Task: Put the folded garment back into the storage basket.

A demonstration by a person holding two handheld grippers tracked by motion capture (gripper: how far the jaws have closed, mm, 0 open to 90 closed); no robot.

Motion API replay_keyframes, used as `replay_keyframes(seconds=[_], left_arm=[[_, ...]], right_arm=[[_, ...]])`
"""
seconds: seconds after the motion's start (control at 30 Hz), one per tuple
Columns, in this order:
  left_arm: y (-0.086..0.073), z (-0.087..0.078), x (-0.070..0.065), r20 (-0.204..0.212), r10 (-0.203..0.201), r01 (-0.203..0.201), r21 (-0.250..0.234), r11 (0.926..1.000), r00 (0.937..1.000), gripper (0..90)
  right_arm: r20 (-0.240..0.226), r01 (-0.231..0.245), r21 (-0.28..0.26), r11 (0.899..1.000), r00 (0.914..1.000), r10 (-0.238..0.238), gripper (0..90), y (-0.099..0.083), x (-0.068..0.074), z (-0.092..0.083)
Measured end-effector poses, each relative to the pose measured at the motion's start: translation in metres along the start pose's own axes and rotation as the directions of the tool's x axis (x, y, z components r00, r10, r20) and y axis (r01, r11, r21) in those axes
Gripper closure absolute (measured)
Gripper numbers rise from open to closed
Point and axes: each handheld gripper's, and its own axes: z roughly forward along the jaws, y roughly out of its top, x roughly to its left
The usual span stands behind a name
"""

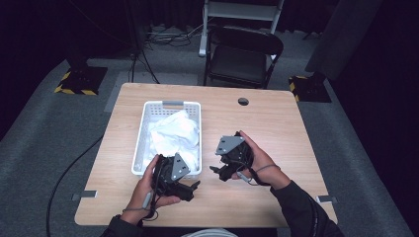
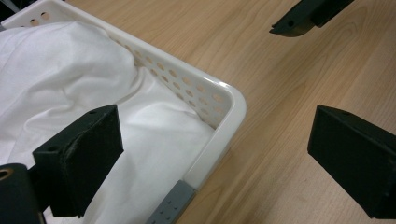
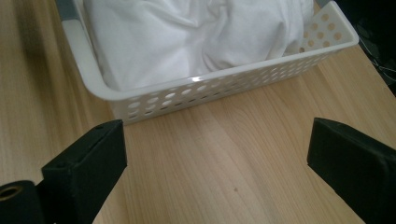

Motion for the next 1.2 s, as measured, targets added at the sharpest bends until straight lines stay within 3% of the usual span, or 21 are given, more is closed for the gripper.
replay_keyframes(seconds=[0.33, 0.67, 1.2], left_arm=[[0.008, 0.006, -0.014, 0.025, 0.043, -0.043, -0.004, 0.9991, 0.9987, 2.9], [0.013, 0.013, -0.031, 0.047, 0.08, -0.079, -0.021, 0.9966, 0.9956, 3.1], [0.015, 0.028, -0.062, 0.132, 0.145, -0.144, -0.021, 0.9894, 0.9805, 4.2]], right_arm=[[0.007, 0.003, 0.0, 1.0, 1.0, -0.003, 4.8, -0.019, 0.005, -0.012], [0.008, -0.034, 0.024, 0.999, 0.9994, 0.034, 4.6, -0.043, 0.007, -0.011], [-0.01, -0.085, 0.058, 0.995, 0.9963, 0.086, 4.6, -0.077, 0.011, -0.004]])
